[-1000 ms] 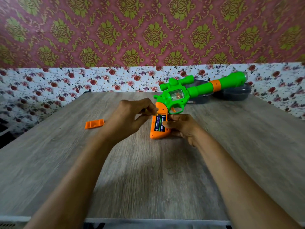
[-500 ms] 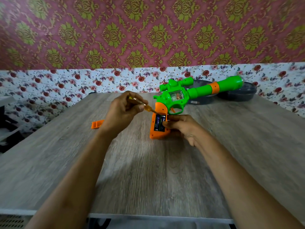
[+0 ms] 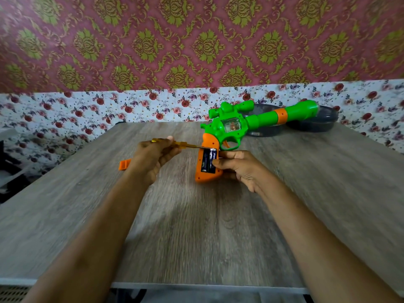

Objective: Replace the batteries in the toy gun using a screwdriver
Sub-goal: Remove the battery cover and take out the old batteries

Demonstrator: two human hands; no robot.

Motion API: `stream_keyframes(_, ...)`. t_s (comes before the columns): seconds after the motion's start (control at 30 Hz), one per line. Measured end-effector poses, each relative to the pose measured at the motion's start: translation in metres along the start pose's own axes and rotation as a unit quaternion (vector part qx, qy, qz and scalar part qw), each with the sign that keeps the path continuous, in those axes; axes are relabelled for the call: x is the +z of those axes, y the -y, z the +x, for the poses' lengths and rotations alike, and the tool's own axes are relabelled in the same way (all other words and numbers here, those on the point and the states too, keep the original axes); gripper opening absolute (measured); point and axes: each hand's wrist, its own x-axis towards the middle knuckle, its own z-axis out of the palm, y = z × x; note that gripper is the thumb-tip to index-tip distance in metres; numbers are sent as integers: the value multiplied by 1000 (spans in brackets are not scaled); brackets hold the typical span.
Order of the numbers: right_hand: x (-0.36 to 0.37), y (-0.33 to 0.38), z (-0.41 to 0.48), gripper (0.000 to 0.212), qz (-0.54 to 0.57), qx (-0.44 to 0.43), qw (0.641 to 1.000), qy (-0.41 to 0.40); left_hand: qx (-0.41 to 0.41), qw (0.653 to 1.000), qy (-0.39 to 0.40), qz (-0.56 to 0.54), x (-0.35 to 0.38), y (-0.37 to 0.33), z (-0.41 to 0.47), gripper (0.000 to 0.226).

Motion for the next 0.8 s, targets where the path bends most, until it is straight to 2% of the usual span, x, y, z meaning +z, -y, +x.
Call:
stream_keyframes(0.13, 1, 0, -1, 29, 2, 9, 1000, -1, 55, 998, -12, -24, 2, -1, 1, 13)
stream_keyframes(0.23, 1, 1, -1, 28, 17, 11, 1000, -2, 105, 991, -77, -20, 5, -4, -2, 14)
stream_keyframes(0.3, 2, 1, -1, 26, 26, 9, 1000, 0, 161, 982, -95, -9, 7, -8, -9, 5)
stream_keyframes(0.4, 3, 1, 0, 22, 37, 5, 999, 5, 234, 967, -72, 73, 12, -8, -17, 21)
stream_keyframes(0.47, 5, 2, -1, 20, 43, 1, 999, 17, 217, 949, -43, 225, 17, -3, -19, 20)
stream_keyframes(0.53, 6, 3, -2, 21, 52, -5, 998, 31, 142, 917, 23, 372, 24, 5, -21, 16)
stream_keyframes(0.57, 7, 3, -2, 23, 53, -9, 998, 36, 111, 904, 59, 408, 26, 9, -22, 18)
stream_keyframes(0.63, 8, 4, -3, 27, 51, -17, 997, 47, 74, 905, 102, 407, 25, 15, -20, 32)
stream_keyframes(0.7, 9, 4, -4, 33, 57, -16, 997, 55, 58, 916, 102, 384, 23, 17, -17, 41)
stream_keyframes(0.8, 11, 4, -4, 33, 72, -9, 995, 64, 56, 931, 85, 352, 24, 16, -16, 42)
